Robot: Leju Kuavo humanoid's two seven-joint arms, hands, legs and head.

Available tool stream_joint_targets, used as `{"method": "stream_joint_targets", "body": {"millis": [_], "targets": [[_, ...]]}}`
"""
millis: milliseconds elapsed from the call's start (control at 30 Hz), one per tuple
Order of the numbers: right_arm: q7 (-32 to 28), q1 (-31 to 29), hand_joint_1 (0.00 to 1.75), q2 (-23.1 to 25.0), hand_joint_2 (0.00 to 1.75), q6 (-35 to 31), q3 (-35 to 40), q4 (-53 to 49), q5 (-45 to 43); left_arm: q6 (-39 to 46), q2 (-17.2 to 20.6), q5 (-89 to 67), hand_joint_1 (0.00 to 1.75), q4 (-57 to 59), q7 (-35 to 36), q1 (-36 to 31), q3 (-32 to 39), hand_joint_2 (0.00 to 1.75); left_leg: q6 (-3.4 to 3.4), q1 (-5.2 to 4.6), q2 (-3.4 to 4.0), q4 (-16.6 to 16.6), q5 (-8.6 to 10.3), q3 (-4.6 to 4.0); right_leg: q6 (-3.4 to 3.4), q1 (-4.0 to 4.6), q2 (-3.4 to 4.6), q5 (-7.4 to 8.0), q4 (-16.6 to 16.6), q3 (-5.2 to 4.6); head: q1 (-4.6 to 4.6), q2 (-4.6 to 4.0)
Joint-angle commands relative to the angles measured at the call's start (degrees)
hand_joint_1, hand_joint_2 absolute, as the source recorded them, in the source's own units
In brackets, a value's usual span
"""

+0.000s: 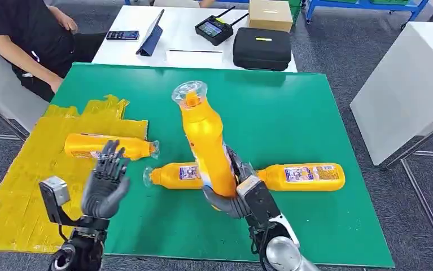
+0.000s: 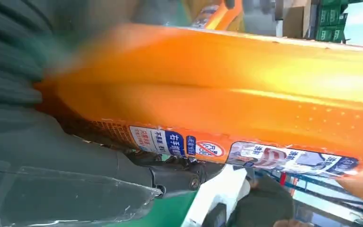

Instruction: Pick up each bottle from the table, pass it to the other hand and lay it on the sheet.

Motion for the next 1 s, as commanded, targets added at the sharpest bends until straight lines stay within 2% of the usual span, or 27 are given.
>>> {"method": "stream_joint_targets", "body": {"millis": [33,100,233,267,333,433,467,633,800,1000], "targets": [[5.5,-8.1,1.75,9.0,1.75,1.2,3.8,14.1,9.2,-0.7,-1.1,0.0,0.0,0.6,1.3,-5.5,-7.3,1.75,0.03,0.02,0.03,0.0,-0.09,0.22,-0.32,0.06,0.07,-0.06,0.0,0.17,-0.02,0.0],[7.5,-8.7,1.75,10.8,1.75,0.4,6.3,15.7,15.2,-2.0,-2.4,1.0,0.0,0.0,3.2,-6.2,-6.5,1.75,0.03,0.04,0.03,0.0,-0.09,0.21,-0.37,0.08,0.07,-0.07,0.1,0.14,-0.02,0.0],[9.8,-9.3,1.75,12.8,1.75,0.1,9.1,18.2,21.7,-3.5,-3.9,2.4,0.0,-0.1,5.4,-6.9,-5.6,1.75,0.04,0.03,0.06,0.1,-0.2,0.37,-0.52,0.1,0.1,-0.17,0.1,0.26,-0.02,0.0],[10.7,-9.3,1.75,13.2,1.75,0.3,10.8,18.8,25.2,-3.8,-4.2,2.8,0.0,-0.1,5.6,-7.0,-5.0,1.75,0.03,0.05,0.04,0.0,-0.07,0.22,-0.29,0.08,0.06,-0.05,0.0,0.17,-0.02,0.0],[11.0,-8.7,1.75,13.6,1.75,0.0,11.6,18.8,26.2,-3.8,-4.2,2.8,0.0,-0.2,5.6,-7.0,-4.7,1.75,0.05,0.05,0.02,0.0,-0.17,0.37,-0.44,0.1,0.06,-0.15,0.0,0.3,-0.02,0.0],[11.2,-8.0,1.75,14.3,1.75,1.1,14.4,18.8,29.2,-2.4,-4.1,2.5,0.0,-0.1,5.7,-7.1,-2.9,1.75,0.02,0.05,0.03,0.0,-0.04,0.14,-0.22,0.07,0.05,-0.05,0.0,0.12,-0.02,0.0],[10.9,-8.9,1.75,14.3,1.75,2.3,17.5,19.3,31.1,-1.1,-4.1,2.7,0.0,0.2,5.7,-7.4,-1.2,1.75,0.04,0.05,0.07,0.0,-0.14,0.28,-0.36,0.09,0.1,-0.12,0.0,0.22,0.0,0.0],[10.3,-10.8,1.75,14.6,1.75,2.3,17.9,21.9,30.1,-1.4,-4.3,3.0,0.0,0.9,6.0,-8.1,0.1,1.75,0.0,0.07,-0.06,0.0,-0.02,0.11,-0.25,0.09,-0.04,-0.06,0.0,0.05,-0.04,0.0],[10.3,-10.9,1.75,14.4,1.75,2.3,17.8,21.8,30.0,-1.4,-4.4,3.0,0.0,0.9,6.0,-7.9,0.0,1.75,0.05,0.07,-0.11,0.0,-0.09,0.23,-0.44,0.09,-0.09,-0.17,0.0,0.16,0.0,0.0],[9.3,-11.2,1.75,14.7,1.75,3.4,19.2,21.9,30.0,0.3,-4.4,2.3,0.0,0.5,5.7,-7.7,1.2,1.75,0.01,0.06,-0.1,0.0,-0.01,0.08,-0.24,0.08,-0.09,-0.06,0.0,0.03,0.0,0.0]]}}
